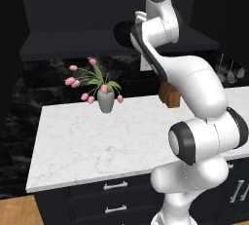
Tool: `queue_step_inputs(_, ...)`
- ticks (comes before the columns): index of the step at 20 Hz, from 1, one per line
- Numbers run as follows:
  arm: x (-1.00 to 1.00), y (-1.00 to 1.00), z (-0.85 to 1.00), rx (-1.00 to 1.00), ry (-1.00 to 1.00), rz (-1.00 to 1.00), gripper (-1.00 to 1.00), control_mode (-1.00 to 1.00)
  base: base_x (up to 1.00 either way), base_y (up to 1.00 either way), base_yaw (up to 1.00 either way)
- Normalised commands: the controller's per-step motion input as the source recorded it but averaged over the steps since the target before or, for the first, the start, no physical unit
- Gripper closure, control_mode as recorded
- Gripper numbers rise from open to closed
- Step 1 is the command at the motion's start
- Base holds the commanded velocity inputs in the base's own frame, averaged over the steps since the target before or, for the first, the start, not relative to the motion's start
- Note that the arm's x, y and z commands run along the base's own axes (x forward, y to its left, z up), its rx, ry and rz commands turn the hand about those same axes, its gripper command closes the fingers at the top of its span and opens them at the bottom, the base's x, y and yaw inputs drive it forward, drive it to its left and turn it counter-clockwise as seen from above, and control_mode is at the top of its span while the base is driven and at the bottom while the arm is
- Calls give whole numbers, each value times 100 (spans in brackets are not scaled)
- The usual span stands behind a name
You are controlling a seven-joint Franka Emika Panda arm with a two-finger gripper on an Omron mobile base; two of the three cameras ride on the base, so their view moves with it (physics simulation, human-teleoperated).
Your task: Pick up the bowls on the counter and stack them on top of one another in the open cabinet. Place the smaller bowl on top of the larger bowl.
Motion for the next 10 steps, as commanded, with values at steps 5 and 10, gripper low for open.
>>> queue_step_inputs(5, 0, 0, 0, 0, 0, 0, -100, -100, 0, 0, 0)
queue_step_inputs(10, 0, 0, 0, 0, 1, 0, -100, -100, 0, 0, 0)
